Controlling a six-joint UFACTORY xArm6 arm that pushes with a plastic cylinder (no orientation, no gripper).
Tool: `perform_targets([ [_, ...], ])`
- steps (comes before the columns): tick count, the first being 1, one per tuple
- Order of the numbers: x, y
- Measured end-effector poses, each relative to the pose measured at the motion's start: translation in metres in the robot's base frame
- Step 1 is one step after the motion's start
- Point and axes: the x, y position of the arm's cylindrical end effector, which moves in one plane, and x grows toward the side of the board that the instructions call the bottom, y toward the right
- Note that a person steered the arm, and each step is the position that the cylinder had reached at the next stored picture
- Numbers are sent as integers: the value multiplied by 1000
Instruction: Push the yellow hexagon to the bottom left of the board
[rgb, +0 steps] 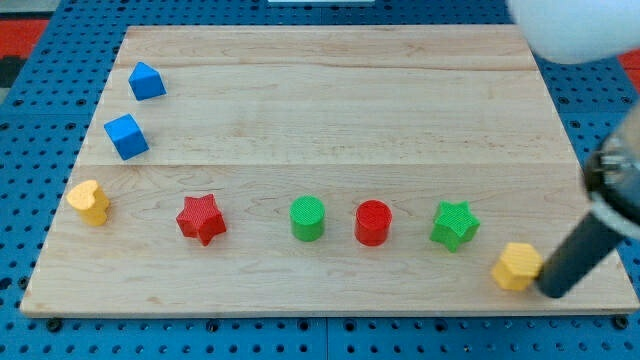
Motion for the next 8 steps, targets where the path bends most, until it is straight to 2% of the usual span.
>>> perform_targets([
  [1, -12, -5],
  [2, -44, 33],
  [5, -23, -35],
  [8, -16, -141],
])
